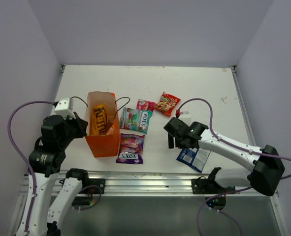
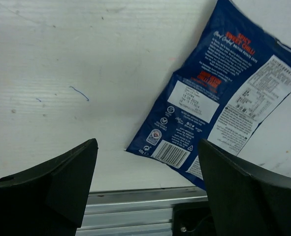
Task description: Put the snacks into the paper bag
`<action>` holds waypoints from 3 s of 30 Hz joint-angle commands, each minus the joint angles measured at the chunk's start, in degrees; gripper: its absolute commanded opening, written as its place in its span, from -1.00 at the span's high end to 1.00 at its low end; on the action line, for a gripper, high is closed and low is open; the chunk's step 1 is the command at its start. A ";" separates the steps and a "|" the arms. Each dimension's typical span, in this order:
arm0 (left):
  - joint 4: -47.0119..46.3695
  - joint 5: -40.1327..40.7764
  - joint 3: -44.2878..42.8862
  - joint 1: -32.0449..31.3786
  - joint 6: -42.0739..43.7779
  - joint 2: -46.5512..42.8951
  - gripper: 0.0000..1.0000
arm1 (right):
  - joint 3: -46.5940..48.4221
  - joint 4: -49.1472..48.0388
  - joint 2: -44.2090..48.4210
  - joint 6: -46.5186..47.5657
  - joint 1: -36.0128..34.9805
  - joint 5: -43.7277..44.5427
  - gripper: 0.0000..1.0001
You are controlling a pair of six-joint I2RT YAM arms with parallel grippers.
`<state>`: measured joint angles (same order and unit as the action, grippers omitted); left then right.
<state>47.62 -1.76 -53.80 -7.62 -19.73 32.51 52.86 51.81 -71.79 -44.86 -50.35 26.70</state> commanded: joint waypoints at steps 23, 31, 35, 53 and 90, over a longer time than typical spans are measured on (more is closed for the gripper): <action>-1.65 -0.70 1.59 -4.78 0.83 -1.22 1.00 | -19.46 -14.19 -3.18 -10.86 8.24 -12.98 -0.30; -1.65 -0.35 1.51 -4.86 0.92 -1.66 1.00 | -17.98 -12.97 -1.34 -7.54 9.65 -12.73 1.00; -1.65 -0.35 1.07 -4.86 1.01 -1.49 1.00 | -3.01 -9.80 1.99 -0.42 8.52 -13.60 1.00; -2.26 1.32 -0.78 -4.86 1.18 0.45 1.00 | 69.67 -28.67 -36.93 4.00 -5.46 -54.63 1.00; -1.30 6.15 -2.45 -4.86 1.71 1.06 1.00 | 68.83 1.19 -27.10 17.35 -14.25 -20.91 -0.30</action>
<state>46.85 2.87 -53.91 -12.10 -18.87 33.41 126.15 51.44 -106.26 -30.41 -64.49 1.28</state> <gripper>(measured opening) 0.012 0.648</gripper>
